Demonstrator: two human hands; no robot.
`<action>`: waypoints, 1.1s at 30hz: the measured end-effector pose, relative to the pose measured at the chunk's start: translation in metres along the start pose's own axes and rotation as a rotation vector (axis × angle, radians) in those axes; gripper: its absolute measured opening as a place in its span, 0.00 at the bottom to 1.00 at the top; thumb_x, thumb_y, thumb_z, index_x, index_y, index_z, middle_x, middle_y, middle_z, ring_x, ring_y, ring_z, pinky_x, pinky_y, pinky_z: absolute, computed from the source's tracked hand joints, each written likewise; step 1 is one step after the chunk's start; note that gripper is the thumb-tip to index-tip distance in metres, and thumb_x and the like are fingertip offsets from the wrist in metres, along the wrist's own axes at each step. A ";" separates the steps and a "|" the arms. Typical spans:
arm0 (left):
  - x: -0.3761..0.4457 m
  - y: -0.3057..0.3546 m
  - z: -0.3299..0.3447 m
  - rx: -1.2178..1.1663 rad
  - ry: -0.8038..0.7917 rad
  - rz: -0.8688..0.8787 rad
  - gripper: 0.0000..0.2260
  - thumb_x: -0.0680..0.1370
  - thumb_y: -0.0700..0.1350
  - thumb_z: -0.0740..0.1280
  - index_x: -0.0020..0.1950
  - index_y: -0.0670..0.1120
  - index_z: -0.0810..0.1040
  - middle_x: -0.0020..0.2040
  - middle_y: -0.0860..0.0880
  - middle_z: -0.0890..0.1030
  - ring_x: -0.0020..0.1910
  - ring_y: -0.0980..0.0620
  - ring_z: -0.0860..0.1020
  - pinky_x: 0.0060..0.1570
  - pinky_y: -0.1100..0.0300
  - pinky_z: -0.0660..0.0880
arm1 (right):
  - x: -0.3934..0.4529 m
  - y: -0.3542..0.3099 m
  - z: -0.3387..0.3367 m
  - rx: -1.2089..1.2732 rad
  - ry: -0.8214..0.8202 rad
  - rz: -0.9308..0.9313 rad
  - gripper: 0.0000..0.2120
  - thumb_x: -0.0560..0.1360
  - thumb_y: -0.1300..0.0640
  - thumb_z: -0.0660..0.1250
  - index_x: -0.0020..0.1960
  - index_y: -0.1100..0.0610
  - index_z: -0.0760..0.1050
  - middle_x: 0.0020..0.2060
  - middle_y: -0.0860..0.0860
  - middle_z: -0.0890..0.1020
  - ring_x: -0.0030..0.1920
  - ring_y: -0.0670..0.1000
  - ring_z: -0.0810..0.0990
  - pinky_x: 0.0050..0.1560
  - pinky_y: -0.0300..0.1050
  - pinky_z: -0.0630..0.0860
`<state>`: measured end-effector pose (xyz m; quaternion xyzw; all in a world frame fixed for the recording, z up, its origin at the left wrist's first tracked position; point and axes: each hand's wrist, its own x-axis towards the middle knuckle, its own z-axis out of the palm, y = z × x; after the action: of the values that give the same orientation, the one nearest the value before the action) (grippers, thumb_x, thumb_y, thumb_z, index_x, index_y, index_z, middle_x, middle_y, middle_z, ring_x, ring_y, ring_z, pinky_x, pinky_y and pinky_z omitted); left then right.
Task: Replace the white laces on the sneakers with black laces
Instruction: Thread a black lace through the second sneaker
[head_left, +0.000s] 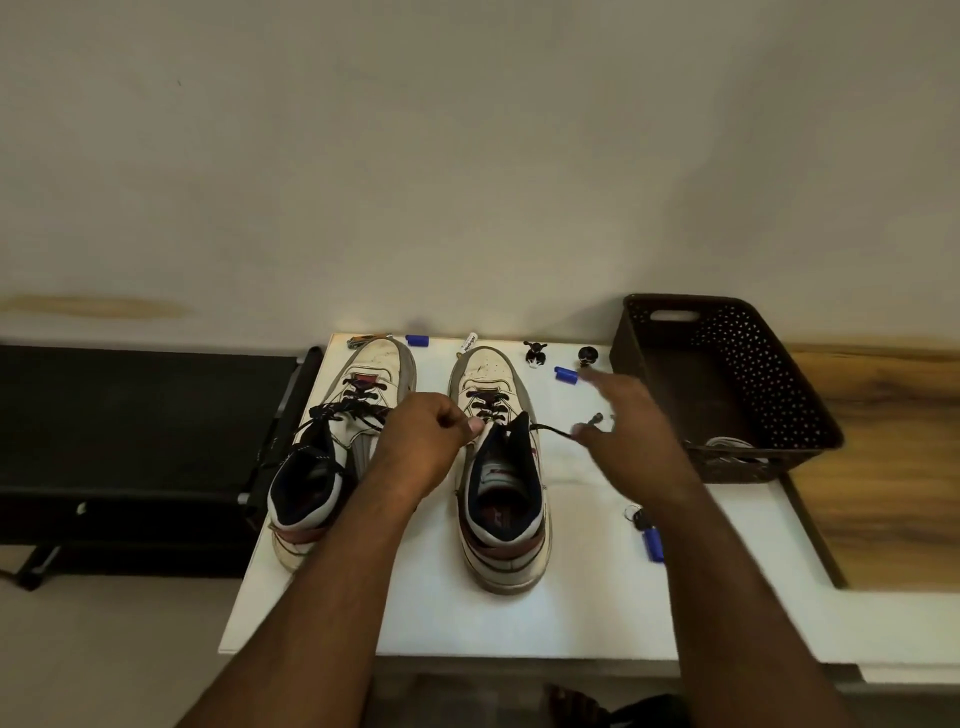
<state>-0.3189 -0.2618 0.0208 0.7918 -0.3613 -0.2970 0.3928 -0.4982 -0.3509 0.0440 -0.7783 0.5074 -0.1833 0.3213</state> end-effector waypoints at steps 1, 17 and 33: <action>0.000 0.000 0.001 -0.013 -0.013 0.000 0.07 0.77 0.47 0.70 0.39 0.48 0.78 0.38 0.51 0.80 0.39 0.54 0.76 0.44 0.57 0.74 | -0.002 -0.007 0.009 0.043 -0.109 -0.034 0.20 0.76 0.60 0.68 0.68 0.50 0.72 0.59 0.43 0.73 0.56 0.43 0.73 0.50 0.32 0.69; -0.006 0.003 -0.008 -0.037 -0.193 -0.069 0.09 0.80 0.47 0.65 0.44 0.44 0.80 0.33 0.53 0.71 0.31 0.55 0.68 0.30 0.62 0.62 | 0.001 -0.001 0.016 0.048 -0.099 0.078 0.13 0.78 0.55 0.66 0.62 0.50 0.77 0.54 0.46 0.79 0.53 0.46 0.75 0.55 0.43 0.72; -0.015 0.006 -0.011 0.199 0.253 0.097 0.02 0.75 0.46 0.70 0.43 0.52 0.79 0.47 0.52 0.80 0.46 0.51 0.76 0.47 0.55 0.74 | -0.016 -0.020 0.031 -0.098 0.292 -0.024 0.07 0.76 0.49 0.68 0.44 0.51 0.79 0.43 0.47 0.79 0.48 0.50 0.77 0.50 0.47 0.72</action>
<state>-0.3208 -0.2483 0.0346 0.8396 -0.3745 -0.1385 0.3684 -0.4721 -0.3207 0.0359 -0.7642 0.5478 -0.2731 0.2036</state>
